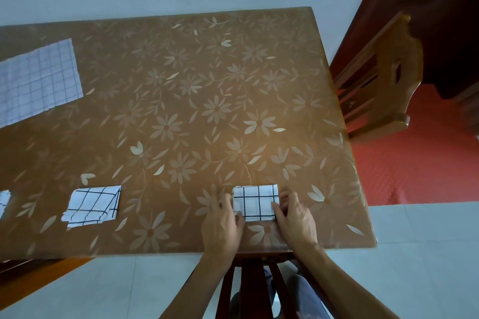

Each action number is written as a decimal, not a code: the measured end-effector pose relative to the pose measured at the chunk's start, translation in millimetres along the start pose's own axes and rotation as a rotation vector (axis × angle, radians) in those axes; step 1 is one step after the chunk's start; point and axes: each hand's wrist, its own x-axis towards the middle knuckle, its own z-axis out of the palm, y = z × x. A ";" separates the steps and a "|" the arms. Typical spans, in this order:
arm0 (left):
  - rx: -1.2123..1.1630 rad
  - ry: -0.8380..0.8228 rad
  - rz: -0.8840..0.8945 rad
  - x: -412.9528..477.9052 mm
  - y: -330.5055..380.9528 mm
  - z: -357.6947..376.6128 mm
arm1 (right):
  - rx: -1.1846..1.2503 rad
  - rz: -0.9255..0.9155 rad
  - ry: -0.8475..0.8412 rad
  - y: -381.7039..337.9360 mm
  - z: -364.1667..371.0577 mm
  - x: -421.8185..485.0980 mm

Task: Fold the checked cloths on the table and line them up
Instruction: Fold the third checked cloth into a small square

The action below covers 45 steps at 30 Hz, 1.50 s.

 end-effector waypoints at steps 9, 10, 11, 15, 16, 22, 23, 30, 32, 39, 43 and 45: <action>0.155 -0.080 0.569 6.4 -6.2 23.0 | -0.172 -0.131 0.130 2.9 10.9 -3.6; 0.173 -0.095 0.575 7.7 -7.7 22.8 | -0.260 -0.220 0.179 3.8 14.4 -5.7; 0.179 -0.105 0.578 8.6 -8.7 24.3 | -0.316 -0.320 0.199 5.0 18.4 -6.9; 0.204 -0.132 0.557 7.2 -11.0 33.0 | -0.411 -0.602 0.010 5.9 32.7 -9.1; 0.213 -0.139 0.556 7.1 -12.4 34.5 | -0.428 -0.606 -0.028 7.4 35.6 -8.6; 0.233 -0.137 0.539 6.3 -17.9 27.6 | -0.542 -0.567 -0.082 13.1 39.3 -9.1; 0.234 -0.135 0.519 6.1 -18.6 25.7 | -0.534 -0.550 -0.064 14.2 37.9 -8.6; 0.197 -0.166 0.443 4.6 -18.1 20.3 | -0.581 -0.451 -0.066 25.7 19.7 -2.7; 0.147 -0.144 0.438 8.1 -13.0 13.9 | -0.551 -0.448 -0.053 22.5 19.2 -4.3; 0.132 -0.009 0.261 38.0 18.9 -2.3 | -0.230 -0.215 0.064 9.8 1.9 -27.2; 0.165 -0.102 0.130 39.8 20.7 -5.7 | 0.028 -0.107 -0.066 4.6 -1.0 -38.8; 0.083 -0.106 0.074 34.2 17.5 -10.4 | 0.160 -0.126 -0.059 -3.6 2.0 -35.2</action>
